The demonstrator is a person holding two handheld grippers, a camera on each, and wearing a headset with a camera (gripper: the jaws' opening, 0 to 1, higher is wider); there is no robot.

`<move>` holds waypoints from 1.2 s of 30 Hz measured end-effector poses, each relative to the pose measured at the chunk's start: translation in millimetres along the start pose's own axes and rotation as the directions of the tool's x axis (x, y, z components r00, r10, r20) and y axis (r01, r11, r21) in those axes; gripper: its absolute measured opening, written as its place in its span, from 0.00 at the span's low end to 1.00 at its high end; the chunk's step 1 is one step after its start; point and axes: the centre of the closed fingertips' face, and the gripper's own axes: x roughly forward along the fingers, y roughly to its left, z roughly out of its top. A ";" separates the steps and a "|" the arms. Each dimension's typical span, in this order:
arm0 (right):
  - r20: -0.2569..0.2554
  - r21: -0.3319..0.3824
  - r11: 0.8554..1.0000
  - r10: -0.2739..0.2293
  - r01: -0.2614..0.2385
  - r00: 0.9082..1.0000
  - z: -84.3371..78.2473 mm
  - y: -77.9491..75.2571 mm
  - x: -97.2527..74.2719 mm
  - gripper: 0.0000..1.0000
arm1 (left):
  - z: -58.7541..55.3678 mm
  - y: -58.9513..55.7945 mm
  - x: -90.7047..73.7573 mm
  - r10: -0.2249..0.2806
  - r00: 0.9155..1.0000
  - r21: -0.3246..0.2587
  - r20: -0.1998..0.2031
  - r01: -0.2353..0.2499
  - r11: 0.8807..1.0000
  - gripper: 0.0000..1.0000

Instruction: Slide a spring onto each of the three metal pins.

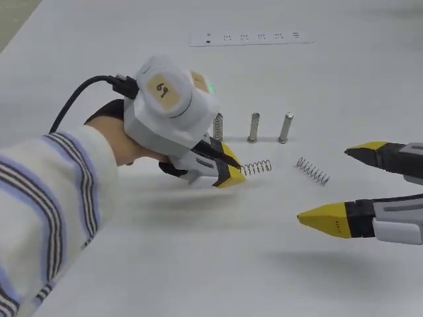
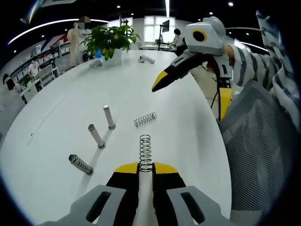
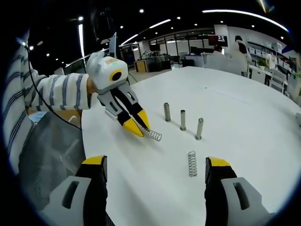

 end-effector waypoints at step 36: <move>0.087 -0.155 0.965 0.226 -0.211 0.970 34.4 30.0 24.4 0.50 | 3.6 -17.3 -27.0 -0.040 0.999 0.037 0.022 0.040 0.999 0.00</move>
